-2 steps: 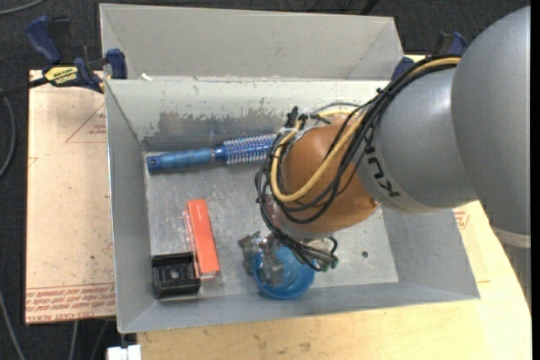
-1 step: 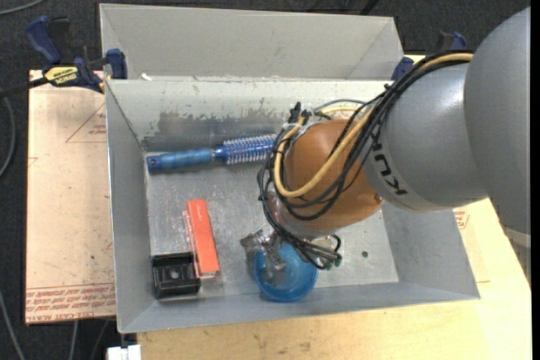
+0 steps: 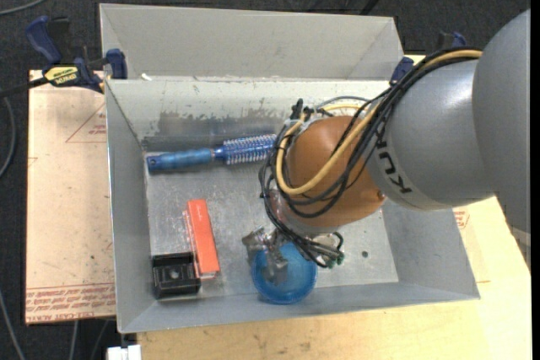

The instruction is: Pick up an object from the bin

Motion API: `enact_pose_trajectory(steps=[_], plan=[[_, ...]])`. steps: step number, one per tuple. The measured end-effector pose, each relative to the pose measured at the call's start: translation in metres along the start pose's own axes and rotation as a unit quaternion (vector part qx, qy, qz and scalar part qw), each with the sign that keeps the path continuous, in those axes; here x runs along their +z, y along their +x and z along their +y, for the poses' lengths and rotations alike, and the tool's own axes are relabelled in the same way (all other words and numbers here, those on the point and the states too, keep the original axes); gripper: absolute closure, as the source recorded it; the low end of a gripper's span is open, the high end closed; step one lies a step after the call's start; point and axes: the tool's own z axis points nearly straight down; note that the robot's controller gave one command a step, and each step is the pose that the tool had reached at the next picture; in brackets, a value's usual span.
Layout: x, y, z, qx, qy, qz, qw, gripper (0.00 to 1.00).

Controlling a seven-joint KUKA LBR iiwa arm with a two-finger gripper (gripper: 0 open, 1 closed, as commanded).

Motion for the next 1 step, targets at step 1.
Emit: enact_pose_trajectory(steps=[1], plan=[[-0.0097,0.0011,0.0007,0.000,-0.001,0.0032,1.0000,1.00]])
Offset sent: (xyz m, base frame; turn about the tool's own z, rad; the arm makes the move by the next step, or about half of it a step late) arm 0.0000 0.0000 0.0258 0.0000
